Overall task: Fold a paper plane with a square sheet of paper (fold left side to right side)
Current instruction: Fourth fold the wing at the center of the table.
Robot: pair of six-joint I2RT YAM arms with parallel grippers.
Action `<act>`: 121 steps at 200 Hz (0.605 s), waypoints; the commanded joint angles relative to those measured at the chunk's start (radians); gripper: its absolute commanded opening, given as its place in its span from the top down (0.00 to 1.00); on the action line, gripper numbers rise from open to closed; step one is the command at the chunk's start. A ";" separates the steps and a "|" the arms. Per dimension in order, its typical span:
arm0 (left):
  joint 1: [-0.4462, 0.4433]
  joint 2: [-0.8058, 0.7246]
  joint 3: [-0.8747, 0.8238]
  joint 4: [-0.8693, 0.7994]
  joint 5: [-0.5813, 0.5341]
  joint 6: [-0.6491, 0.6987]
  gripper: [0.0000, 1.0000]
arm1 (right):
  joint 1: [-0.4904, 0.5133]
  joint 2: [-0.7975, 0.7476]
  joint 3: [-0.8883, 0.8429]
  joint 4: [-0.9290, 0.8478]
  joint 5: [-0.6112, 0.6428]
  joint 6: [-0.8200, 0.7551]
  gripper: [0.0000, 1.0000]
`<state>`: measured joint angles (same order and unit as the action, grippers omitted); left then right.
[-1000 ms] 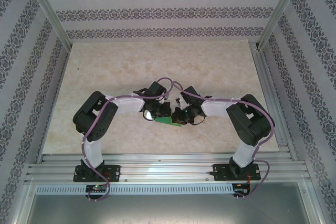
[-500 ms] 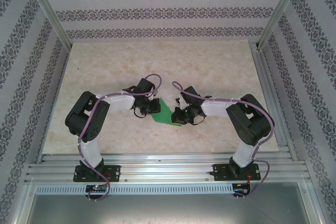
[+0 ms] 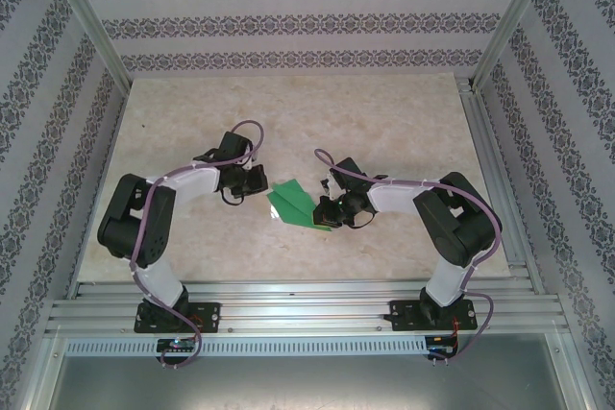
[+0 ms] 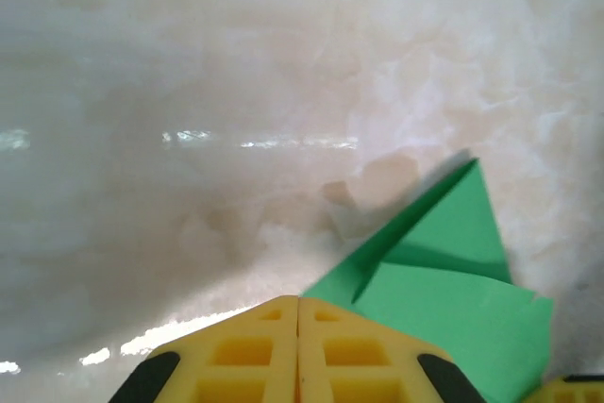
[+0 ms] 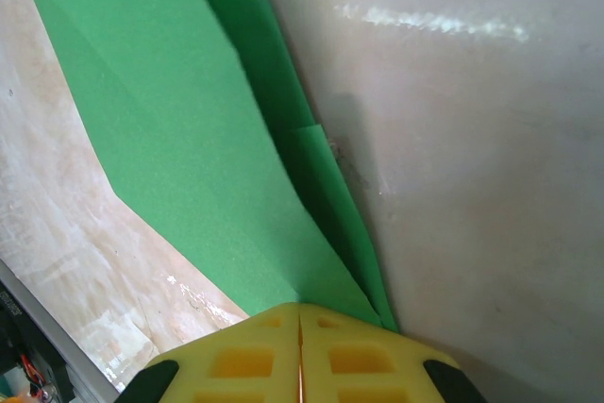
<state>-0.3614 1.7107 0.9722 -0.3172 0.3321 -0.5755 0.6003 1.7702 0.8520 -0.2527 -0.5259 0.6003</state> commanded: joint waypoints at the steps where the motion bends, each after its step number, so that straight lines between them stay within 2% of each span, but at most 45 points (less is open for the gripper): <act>1: -0.040 -0.114 -0.020 0.012 0.029 0.029 0.92 | 0.010 0.071 -0.037 -0.142 0.135 -0.022 0.92; 27: -0.125 -0.122 -0.015 0.051 0.074 0.007 0.93 | 0.010 0.074 -0.036 -0.141 0.135 -0.021 0.92; 65: -0.228 0.037 0.071 0.083 0.085 -0.017 0.95 | 0.012 0.078 -0.033 -0.143 0.133 -0.022 0.92; 121: -0.238 0.180 0.172 0.045 -0.012 0.008 0.96 | 0.015 0.070 -0.034 -0.147 0.133 -0.027 0.92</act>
<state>-0.6025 1.8748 1.0866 -0.2619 0.3756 -0.5865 0.6022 1.7748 0.8612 -0.2668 -0.5255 0.5995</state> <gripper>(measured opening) 0.058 0.078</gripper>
